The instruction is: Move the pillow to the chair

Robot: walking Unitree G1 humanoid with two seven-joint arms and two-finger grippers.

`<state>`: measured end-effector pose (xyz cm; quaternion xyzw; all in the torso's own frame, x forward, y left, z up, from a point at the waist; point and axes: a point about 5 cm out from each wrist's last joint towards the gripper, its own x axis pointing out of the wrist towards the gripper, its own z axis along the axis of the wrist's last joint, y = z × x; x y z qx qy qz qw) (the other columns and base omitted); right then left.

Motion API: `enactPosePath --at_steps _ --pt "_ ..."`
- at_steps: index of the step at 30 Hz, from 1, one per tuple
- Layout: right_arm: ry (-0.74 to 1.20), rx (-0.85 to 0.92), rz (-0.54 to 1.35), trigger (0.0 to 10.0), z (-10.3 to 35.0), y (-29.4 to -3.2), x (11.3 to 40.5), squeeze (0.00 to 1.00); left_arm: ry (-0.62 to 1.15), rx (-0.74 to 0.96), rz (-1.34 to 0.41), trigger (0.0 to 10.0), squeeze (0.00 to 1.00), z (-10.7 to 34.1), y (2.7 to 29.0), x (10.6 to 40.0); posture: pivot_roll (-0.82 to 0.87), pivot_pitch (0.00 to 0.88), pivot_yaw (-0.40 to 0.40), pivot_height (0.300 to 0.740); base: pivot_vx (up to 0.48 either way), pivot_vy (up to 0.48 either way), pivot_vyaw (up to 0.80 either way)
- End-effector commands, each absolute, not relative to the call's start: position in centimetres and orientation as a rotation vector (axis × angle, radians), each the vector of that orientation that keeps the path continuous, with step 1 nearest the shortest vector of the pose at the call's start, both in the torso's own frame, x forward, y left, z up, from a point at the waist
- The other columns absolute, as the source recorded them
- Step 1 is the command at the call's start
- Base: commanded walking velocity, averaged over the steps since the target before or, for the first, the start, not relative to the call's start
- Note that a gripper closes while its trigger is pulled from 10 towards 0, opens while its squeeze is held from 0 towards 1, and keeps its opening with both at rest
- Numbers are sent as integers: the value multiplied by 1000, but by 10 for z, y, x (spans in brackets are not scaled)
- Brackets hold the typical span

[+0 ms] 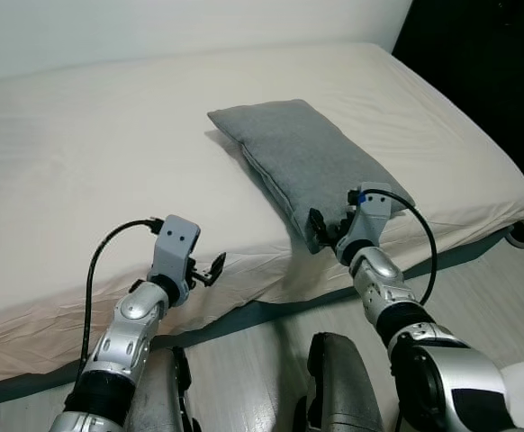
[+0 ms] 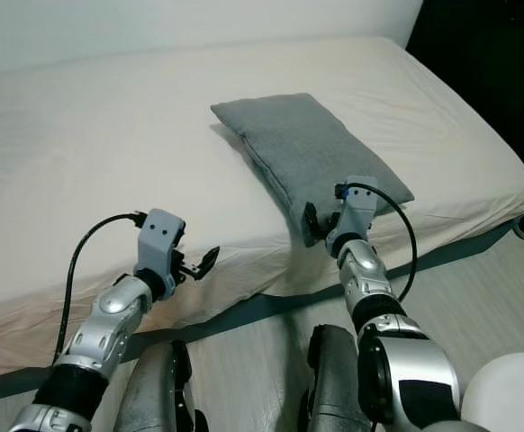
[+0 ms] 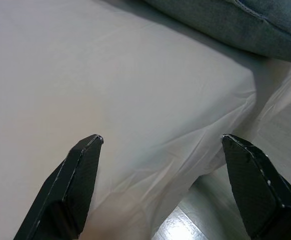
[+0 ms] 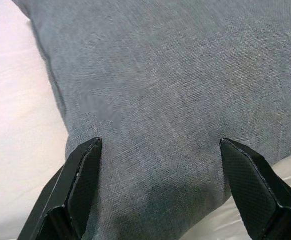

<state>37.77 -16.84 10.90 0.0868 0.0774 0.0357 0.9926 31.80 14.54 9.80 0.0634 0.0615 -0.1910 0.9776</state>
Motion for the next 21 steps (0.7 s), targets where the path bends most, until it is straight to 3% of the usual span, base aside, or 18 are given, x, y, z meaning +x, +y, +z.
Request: enactPosePath --at_steps 1,7,8,9,10,11,21 --pt "214 179 42 10000 100 -172 375 0 133 120 -389 10000 0 96 143 317 83 222 -46 560 0 0 0" --pt "232 207 29 10000 98 -173 374 0 132 121 -396 10000 0 96 140 317 88 225 -43 560 0 0 0" --pt "231 210 31 4078 99 -173 375 0 131 121 -396 10000 0 97 140 318 90 226 -42 560 0 0 0" --pt "230 211 31 1294 99 -173 375 0 131 122 -396 10000 0 97 140 318 90 225 -42 560 0 0 0" --pt "230 211 31 1294 99 -173 375 0 131 122 -396 10000 0 97 140 318 90 225 -42 560 0 0 0" --pt "228 214 32 0 100 -173 375 0 130 122 -394 10000 0 98 140 319 90 227 -40 560 0 0 0" --pt "225 214 23 0 101 -176 375 0 130 123 -388 10000 0 98 141 320 92 227 -38 560 0 0 0"
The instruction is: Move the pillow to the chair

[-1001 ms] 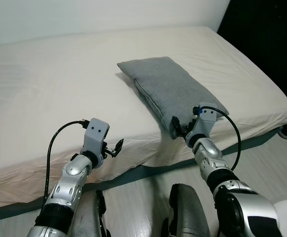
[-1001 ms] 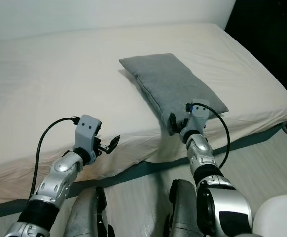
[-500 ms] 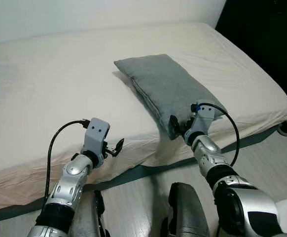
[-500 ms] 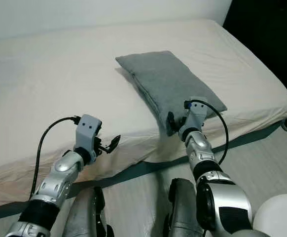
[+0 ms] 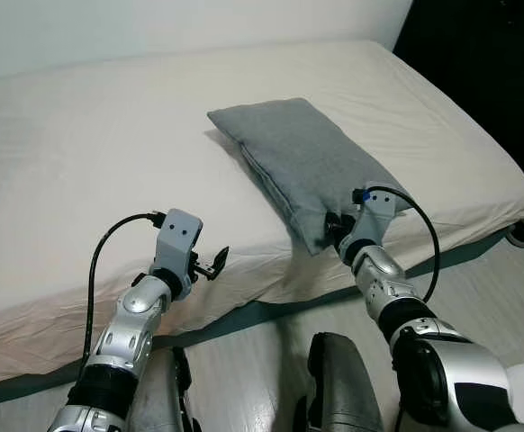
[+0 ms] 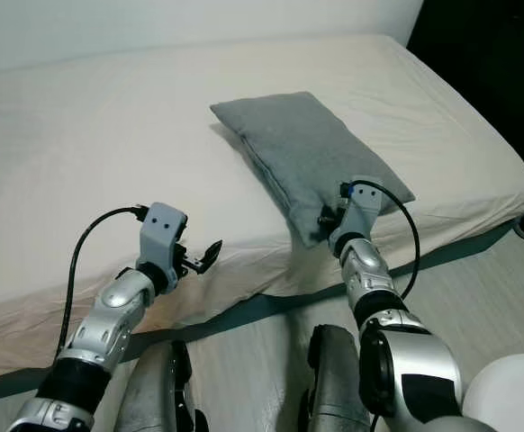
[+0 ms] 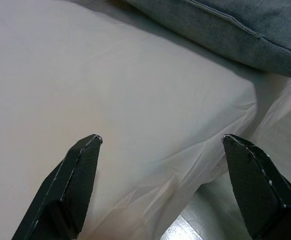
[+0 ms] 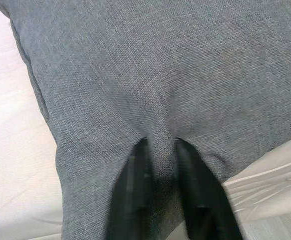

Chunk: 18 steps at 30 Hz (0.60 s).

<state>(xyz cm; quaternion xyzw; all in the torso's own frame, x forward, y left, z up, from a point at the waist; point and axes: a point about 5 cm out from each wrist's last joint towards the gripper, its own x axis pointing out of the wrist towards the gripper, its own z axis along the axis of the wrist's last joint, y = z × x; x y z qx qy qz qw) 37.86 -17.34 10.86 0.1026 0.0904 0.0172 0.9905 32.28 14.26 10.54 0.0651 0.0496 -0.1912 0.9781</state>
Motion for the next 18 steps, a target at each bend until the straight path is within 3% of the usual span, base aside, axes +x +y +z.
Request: enactPosePath --at_steps 1,13,18 --pt "223 214 22 0 101 -176 376 0 130 124 -389 10000 0 98 140 320 93 226 -36 560 0 0 0" --pt "123 275 51 0 125 -169 386 0 122 130 -390 10000 0 100 141 321 94 210 -33 560 0 0 0" --pt "-28 339 184 0 168 -134 402 0 113 137 -355 10000 0 103 150 324 91 202 -34 560 0 0 0"
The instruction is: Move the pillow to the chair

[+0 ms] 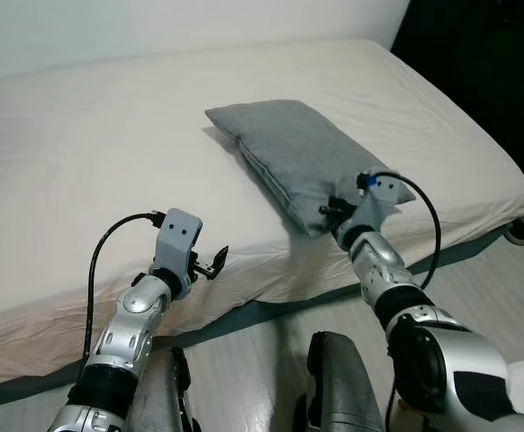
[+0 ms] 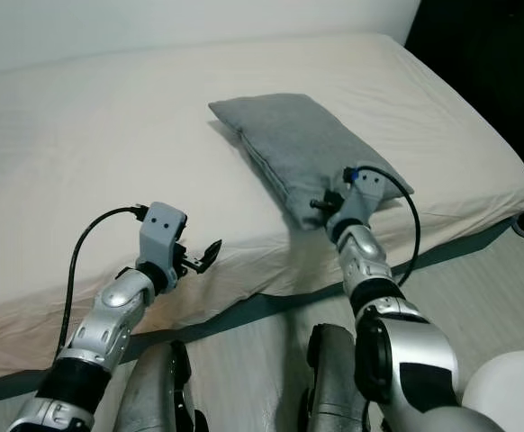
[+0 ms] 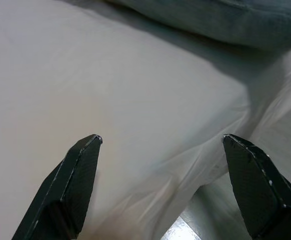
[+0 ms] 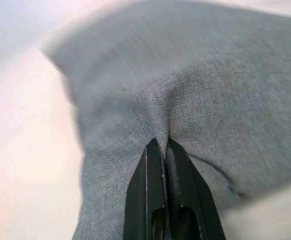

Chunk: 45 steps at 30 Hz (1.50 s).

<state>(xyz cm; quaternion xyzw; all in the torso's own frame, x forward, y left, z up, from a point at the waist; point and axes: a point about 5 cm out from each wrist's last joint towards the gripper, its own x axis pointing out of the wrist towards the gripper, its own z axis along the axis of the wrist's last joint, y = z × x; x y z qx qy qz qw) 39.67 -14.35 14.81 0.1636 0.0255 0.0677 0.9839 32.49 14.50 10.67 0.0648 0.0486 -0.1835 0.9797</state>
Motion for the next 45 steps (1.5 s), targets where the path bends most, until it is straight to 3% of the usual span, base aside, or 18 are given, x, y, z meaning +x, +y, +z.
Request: enactPosePath --at_steps 1,4,14,27,28,31,32,37,38,40,43,45 --pt "-28 339 184 0 168 -134 402 0 113 137 -355 10000 0 103 150 324 91 202 -34 560 0 0 0" --pt "-144 384 291 0 207 -100 409 0 106 147 -312 10000 0 106 162 328 93 187 -40 560 0 0 0" --pt "-296 447 421 0 263 -47 408 0 94 176 -253 10000 0 110 180 330 96 167 -42 560 0 0 0" --pt "-309 495 603 0 279 21 386 0 83 184 -174 10000 0 114 195 335 96 169 -39 560 0 0 0" --pt "-284 448 629 5882 272 29 383 0 81 183 -173 10000 0 115 195 335 102 171 -46 560 0 0 0" --pt "-267 413 644 5882 266 34 380 0 79 183 -173 10000 0 115 195 335 103 172 -49 560 0 0 0" --pt "-234 384 606 10000 250 23 383 0 101 130 -179 10000 0 113 194 332 100 172 -49 560 0 0 0" --pt "-188 345 489 10000 225 -9 392 0 178 -32 -240 10000 0 102 187 322 97 171 -48 560 0 0 0" --pt "-144 297 422 10000 200 -37 393 0 217 -152 -298 10000 1000 95 182 309 81 170 -42 560 0 0 0" --pt "-129 281 407 10000 191 -45 393 0 223 -188 -311 10000 1000 93 181 304 81 170 -42 560 0 0 0" --pt "-94 263 364 10000 162 -77 385 0 191 -452 -305 10000 1000 95 183 291 70 170 -38 560 0 0 0" --pt "-92 263 364 10000 156 -84 382 0 178 -516 -313 10000 1000 97 182 286 69 170 -38 560 0 0 0"
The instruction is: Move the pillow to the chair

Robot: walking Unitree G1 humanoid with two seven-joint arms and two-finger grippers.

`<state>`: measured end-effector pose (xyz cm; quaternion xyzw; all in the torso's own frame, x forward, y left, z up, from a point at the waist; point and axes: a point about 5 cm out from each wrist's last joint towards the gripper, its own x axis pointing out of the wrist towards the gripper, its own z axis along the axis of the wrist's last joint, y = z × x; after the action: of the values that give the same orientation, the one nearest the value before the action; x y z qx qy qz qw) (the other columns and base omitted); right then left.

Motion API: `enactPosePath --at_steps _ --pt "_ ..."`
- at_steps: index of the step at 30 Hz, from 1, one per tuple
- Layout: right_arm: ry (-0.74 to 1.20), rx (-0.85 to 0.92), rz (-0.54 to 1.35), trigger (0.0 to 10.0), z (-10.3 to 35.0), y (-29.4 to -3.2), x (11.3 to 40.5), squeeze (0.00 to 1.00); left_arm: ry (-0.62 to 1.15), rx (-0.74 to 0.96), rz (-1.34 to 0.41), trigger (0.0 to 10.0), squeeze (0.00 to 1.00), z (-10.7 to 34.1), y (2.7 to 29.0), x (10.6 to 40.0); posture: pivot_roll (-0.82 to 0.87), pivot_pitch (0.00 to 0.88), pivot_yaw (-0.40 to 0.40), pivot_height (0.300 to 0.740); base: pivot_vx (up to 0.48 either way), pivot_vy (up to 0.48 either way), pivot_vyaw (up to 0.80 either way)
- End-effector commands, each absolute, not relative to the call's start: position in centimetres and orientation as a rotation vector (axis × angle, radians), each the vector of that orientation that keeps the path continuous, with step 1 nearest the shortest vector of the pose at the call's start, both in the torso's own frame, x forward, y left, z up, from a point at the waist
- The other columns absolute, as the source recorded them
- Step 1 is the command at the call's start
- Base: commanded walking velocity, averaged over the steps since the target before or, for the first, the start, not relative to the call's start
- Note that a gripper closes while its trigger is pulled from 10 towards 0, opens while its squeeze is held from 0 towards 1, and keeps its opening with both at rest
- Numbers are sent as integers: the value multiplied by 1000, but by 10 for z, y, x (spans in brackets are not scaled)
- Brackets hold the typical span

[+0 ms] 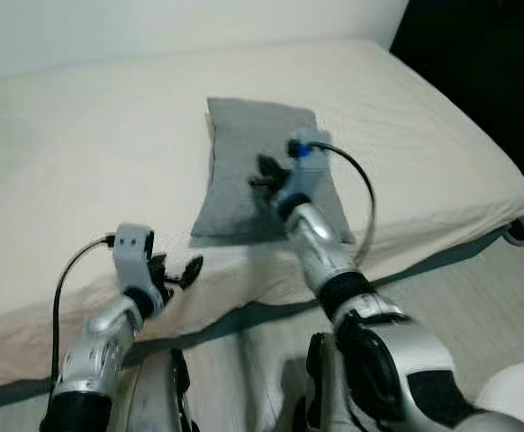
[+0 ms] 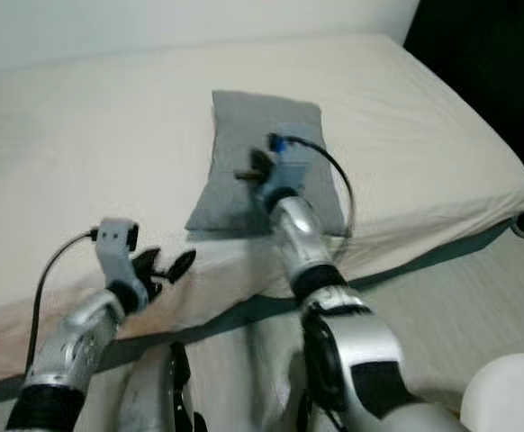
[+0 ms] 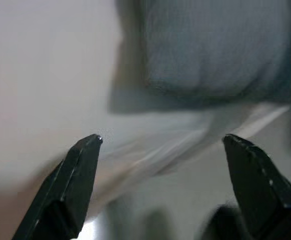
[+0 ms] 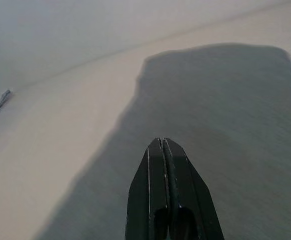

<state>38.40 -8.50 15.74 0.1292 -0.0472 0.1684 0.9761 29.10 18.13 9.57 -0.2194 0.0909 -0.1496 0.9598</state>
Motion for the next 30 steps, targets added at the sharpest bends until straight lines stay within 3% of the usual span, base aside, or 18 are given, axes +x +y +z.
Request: enactPosePath --at_steps 1,9,14,15,16,17,20,26,30 --pt "-93 263 366 10000 154 -87 380 0 172 -545 -319 10000 1000 97 181 284 68 170 -38 560 0 0 0" --pt "-103 262 355 10000 135 -103 358 0 326 -571 -241 10000 1000 71 162 277 65 176 -43 560 0 0 0" --pt "-166 256 351 10000 136 -107 348 0 416 -533 -240 10000 1000 60 137 284 62 180 -44 560 0 0 0" --pt "-156 246 315 10000 134 -111 348 0 433 -485 -241 10000 592 57 132 287 59 184 -44 560 0 0 0" --pt "-156 246 315 10000 134 -111 348 0 433 -485 -241 10000 592 57 132 287 59 184 -44 560 0 0 0" --pt "-149 232 283 10000 133 -115 349 0 426 -452 -235 10000 8 56 128 291 58 185 -44 560 0 0 0" --pt "-143 238 246 10000 132 -121 350 0 377 -448 -213 10000 0 61 123 301 55 191 -44 560 0 0 0" --pt "-130 244 273 10000 134 -119 347 0 273 -697 -309 10000 0 91 101 315 54 193 -43 560 0 0 0" --pt "-110 219 296 10000 131 -116 344 0 249 -661 -346 10000 0 98 95 318 51 176 -37 560 0 0 0"
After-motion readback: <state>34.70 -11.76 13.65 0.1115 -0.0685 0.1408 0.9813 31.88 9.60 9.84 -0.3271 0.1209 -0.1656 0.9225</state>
